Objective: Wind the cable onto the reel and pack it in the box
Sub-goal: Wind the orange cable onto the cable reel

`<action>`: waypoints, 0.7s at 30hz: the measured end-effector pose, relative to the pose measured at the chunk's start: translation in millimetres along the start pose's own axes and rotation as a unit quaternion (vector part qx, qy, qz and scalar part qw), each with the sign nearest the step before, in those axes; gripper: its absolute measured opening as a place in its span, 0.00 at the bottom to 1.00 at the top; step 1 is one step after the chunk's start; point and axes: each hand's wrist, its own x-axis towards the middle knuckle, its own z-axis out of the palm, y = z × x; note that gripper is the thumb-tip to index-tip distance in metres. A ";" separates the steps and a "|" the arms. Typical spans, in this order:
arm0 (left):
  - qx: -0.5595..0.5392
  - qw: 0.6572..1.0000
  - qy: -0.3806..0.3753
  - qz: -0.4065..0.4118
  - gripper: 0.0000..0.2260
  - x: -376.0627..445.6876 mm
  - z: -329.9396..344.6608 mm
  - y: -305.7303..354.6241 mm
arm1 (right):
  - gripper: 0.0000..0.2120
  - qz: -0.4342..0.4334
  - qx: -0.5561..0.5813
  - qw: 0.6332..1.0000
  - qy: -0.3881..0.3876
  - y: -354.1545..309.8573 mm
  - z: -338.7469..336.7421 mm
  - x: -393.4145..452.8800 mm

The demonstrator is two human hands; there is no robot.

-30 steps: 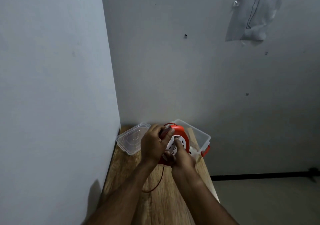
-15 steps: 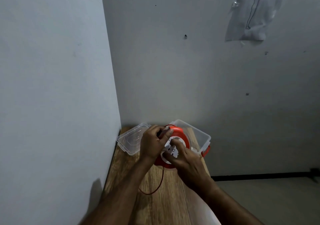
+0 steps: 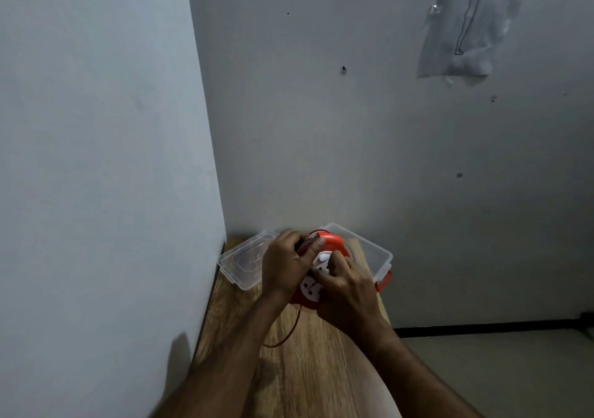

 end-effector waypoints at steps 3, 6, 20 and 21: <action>-0.015 1.000 0.017 -0.009 0.15 -0.1 -1.6 4.5 | 0.25 0.082 0.064 0.994 0.013 -4.1 1.5 3.6; -0.017 0.999 0.033 -0.015 0.17 0.3 -0.8 8.9 | 0.26 0.173 0.139 0.974 0.042 -13.8 0.4 7.8; 0.045 0.999 0.016 -0.005 0.19 -19.8 10.2 0.1 | 0.30 0.745 0.587 0.273 0.163 -53.8 -7.9 43.1; 0.042 0.999 0.015 -0.004 0.19 -20.0 9.6 -1.5 | 0.34 0.741 0.590 0.280 0.156 -51.9 -5.6 43.1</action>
